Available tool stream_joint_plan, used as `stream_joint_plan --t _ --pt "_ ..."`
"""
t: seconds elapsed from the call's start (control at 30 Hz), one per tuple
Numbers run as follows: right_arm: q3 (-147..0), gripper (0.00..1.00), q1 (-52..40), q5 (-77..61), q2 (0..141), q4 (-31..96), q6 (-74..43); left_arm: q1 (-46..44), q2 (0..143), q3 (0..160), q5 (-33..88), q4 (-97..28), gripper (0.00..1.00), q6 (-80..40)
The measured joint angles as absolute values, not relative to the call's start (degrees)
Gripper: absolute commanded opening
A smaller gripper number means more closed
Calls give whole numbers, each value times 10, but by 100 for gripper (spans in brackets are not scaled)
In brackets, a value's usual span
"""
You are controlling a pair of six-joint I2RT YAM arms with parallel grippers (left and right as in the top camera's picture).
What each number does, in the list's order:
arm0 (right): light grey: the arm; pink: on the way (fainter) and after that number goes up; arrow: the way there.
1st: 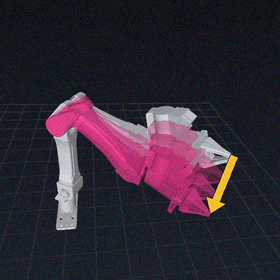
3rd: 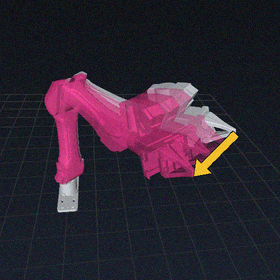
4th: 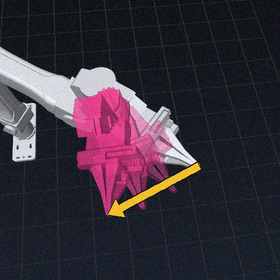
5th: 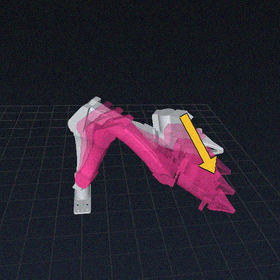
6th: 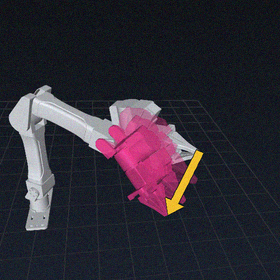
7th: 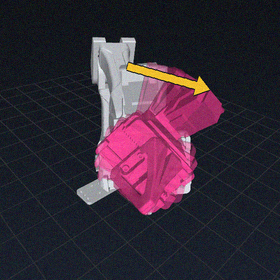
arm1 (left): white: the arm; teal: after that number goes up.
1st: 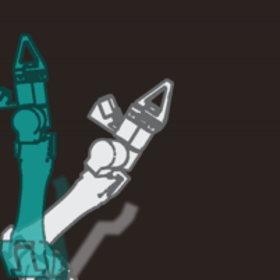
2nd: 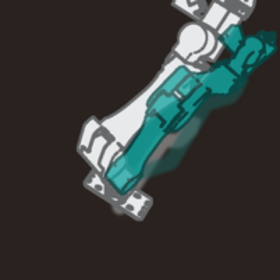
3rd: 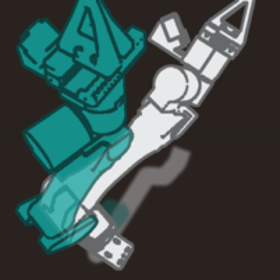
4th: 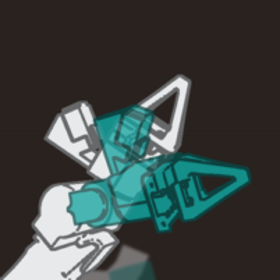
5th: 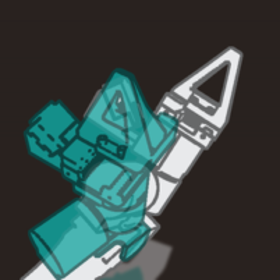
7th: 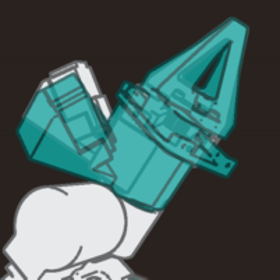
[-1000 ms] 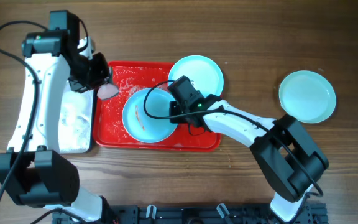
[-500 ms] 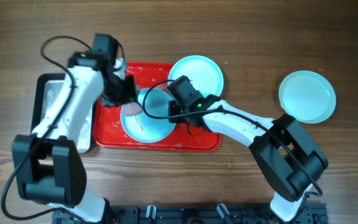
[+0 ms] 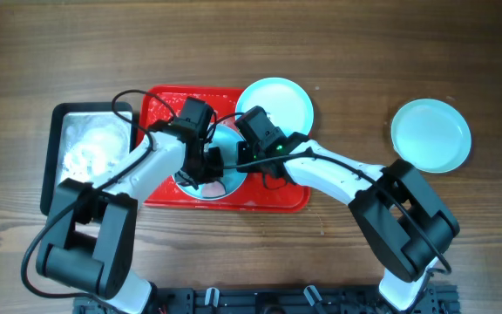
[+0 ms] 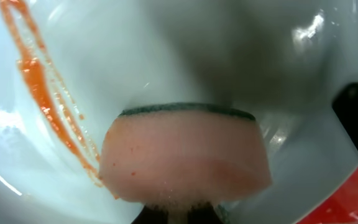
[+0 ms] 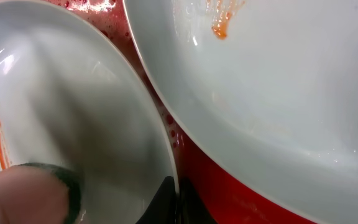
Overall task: Clean dirty plates on tray and stack at the side
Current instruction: 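Scrub the held plate's face with the sponge in the left gripper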
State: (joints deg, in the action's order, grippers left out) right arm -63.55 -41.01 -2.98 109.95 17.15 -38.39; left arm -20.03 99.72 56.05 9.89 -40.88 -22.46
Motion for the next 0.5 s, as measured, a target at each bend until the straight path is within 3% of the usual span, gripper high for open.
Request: stream_joint_plan --t 0.5 --pt "-636 4 -410 -32 1100 171 -390 -209 994 550 -168 -339 4 -323"
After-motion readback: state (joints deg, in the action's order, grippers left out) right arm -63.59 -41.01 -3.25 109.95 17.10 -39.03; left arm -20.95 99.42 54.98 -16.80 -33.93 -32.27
